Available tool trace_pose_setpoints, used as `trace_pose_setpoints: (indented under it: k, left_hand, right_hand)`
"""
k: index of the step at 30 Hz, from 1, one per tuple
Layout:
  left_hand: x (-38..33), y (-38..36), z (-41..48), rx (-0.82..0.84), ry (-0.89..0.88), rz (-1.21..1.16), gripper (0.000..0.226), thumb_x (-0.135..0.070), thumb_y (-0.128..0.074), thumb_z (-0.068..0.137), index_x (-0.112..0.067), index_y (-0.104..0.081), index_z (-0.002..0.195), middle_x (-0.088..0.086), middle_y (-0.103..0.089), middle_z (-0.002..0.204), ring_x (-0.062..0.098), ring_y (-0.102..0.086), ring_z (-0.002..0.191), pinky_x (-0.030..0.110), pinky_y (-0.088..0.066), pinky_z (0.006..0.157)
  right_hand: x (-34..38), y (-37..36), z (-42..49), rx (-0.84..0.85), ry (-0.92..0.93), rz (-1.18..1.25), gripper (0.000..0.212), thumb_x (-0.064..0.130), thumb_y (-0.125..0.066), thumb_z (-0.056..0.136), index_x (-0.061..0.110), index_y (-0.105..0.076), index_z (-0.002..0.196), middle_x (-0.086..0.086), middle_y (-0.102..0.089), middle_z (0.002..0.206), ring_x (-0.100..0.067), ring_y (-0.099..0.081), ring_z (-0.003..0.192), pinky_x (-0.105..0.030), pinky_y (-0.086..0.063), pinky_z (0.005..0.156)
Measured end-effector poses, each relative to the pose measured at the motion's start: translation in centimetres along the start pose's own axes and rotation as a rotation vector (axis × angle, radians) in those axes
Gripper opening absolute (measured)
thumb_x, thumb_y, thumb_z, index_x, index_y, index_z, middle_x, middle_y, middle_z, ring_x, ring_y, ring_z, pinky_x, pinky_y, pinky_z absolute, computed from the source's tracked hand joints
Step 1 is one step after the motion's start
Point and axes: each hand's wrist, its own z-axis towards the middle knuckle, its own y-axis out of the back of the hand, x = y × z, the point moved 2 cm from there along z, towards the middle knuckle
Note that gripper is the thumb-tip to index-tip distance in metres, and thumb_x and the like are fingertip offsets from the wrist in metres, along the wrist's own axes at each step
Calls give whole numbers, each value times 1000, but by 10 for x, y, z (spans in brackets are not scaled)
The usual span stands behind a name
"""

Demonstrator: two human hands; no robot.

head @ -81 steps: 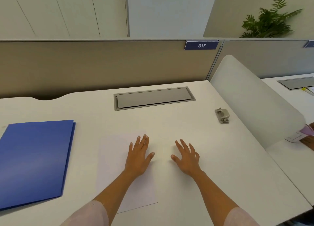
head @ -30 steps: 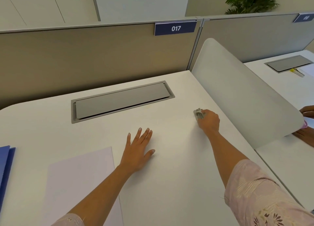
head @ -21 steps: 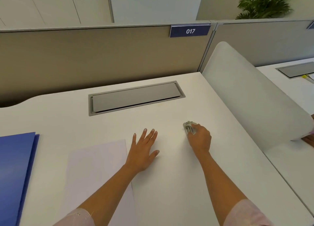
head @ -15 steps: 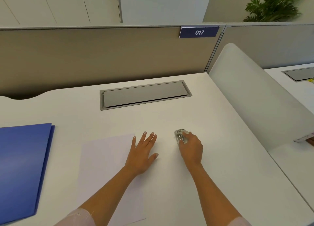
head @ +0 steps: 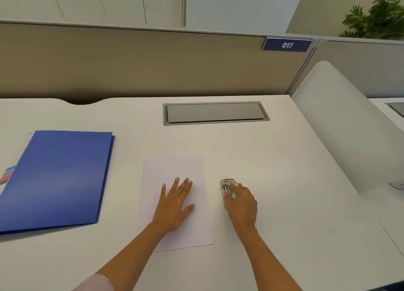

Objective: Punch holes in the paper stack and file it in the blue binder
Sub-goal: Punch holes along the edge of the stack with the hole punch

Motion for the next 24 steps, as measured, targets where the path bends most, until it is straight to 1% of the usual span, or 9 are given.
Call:
trace_pose_setpoints:
  k: [5, 12, 14, 17, 19, 20, 22, 24]
  left_hand:
    - [16, 1, -22, 8, 49, -10, 67, -55, -27, 97, -28, -1, 152, -13, 6, 159, 15, 17, 146, 42, 14, 116]
    - [27, 3, -40, -16, 115, -53, 65, -55, -31, 97, -29, -8, 152, -10, -2, 161, 17, 11, 148, 43, 11, 117]
    - [28, 7, -41, -58, 197, -51, 64, -55, -32, 96, -30, -12, 152, -9, -7, 161, 17, 5, 149, 43, 7, 118]
    - [27, 15, -41, -152, 389, -104, 67, -54, -40, 95, -25, -20, 151, -2, -15, 160, 22, -6, 148, 44, -4, 119]
    - [27, 18, -41, -188, 529, -167, 73, -57, -45, 92, -20, -21, 151, 4, -18, 159, 25, -12, 147, 43, -11, 119]
    - [27, 20, -41, -197, 592, -201, 77, -60, -47, 90, -18, -22, 150, 6, -20, 158, 26, -15, 146, 42, -15, 119]
    - [28, 22, -40, -209, 673, -260, 83, -64, -49, 86, -16, -25, 149, 9, -24, 156, 26, -21, 143, 40, -22, 116]
    - [29, 23, -38, -216, 712, -284, 84, -64, -52, 84, -14, -26, 147, 10, -26, 154, 27, -24, 141, 40, -28, 113]
  right_hand:
    - [11, -4, -23, -4, 17, 41, 25, 29, -61, 87, 31, -66, 112, 2, -65, 99, -18, -63, 85, -22, -42, 70]
    - [22, -4, -32, 4, 36, 42, 25, 27, -62, 86, 30, -67, 111, 2, -65, 97, -19, -63, 86, -23, -41, 70]
    - [23, -4, -32, 8, 34, 57, 25, 25, -63, 86, 28, -68, 109, 1, -66, 97, -22, -64, 86, -26, -44, 70]
    - [23, -1, -26, 28, 4, 56, 24, 24, -61, 86, 27, -69, 108, 0, -68, 98, -24, -64, 88, -30, -47, 71]
    - [22, 4, -19, 39, -10, 11, 26, 28, -58, 88, 29, -65, 113, 1, -70, 99, -24, -64, 90, -30, -46, 70]
    - [22, 6, -16, 48, -18, -7, 29, 31, -56, 90, 29, -63, 118, 2, -71, 101, -24, -64, 93, -30, -47, 72]
    - [21, 8, -11, 75, -44, -35, 33, 34, -56, 91, 29, -59, 123, 1, -71, 106, -25, -64, 99, -32, -48, 78]
    - [21, 8, -7, 97, -70, -47, 31, 34, -58, 89, 26, -63, 119, 1, -71, 107, -25, -64, 98, -32, -49, 79]
